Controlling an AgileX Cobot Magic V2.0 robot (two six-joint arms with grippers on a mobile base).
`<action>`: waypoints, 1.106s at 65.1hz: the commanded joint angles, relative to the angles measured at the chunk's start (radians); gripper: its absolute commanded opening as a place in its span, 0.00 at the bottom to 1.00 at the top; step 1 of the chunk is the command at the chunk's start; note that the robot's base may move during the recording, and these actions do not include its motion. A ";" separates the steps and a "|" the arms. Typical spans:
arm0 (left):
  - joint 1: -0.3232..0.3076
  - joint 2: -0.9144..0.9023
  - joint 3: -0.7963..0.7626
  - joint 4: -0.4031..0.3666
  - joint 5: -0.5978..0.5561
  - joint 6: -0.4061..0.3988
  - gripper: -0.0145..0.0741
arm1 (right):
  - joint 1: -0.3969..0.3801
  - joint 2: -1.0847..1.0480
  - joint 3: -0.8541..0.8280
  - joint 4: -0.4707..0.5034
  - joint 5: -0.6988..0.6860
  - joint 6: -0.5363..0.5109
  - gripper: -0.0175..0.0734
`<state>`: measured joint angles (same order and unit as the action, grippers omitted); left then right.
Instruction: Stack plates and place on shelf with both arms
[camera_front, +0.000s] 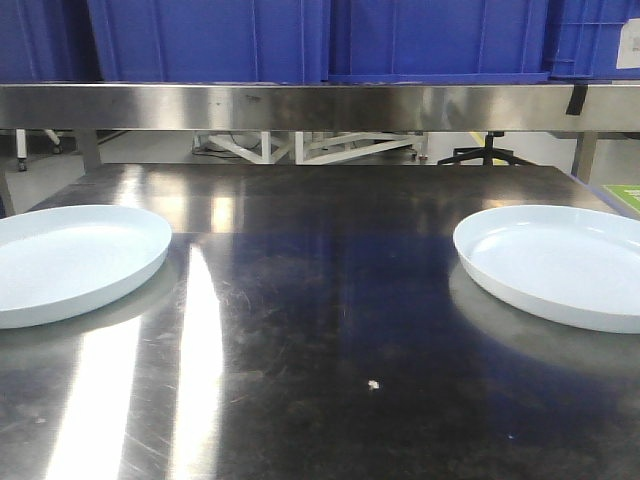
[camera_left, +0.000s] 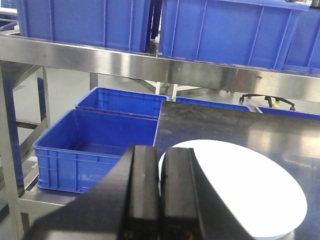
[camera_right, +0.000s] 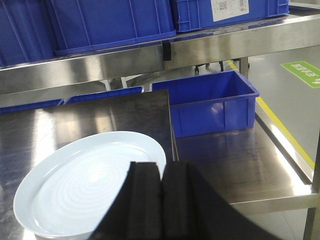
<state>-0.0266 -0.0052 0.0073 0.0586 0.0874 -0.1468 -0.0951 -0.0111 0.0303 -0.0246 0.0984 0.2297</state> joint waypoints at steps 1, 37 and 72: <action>-0.001 -0.022 0.004 -0.003 -0.087 -0.004 0.26 | -0.006 -0.018 -0.001 -0.004 -0.084 -0.005 0.25; -0.001 -0.022 0.004 -0.003 -0.087 -0.004 0.26 | -0.006 -0.018 -0.001 -0.004 -0.084 -0.005 0.25; -0.083 0.387 -0.594 0.115 0.363 -0.015 0.26 | -0.006 -0.018 -0.001 -0.004 -0.084 -0.005 0.25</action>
<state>-0.0846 0.2451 -0.4006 0.1163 0.4117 -0.1494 -0.0951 -0.0111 0.0303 -0.0246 0.0984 0.2297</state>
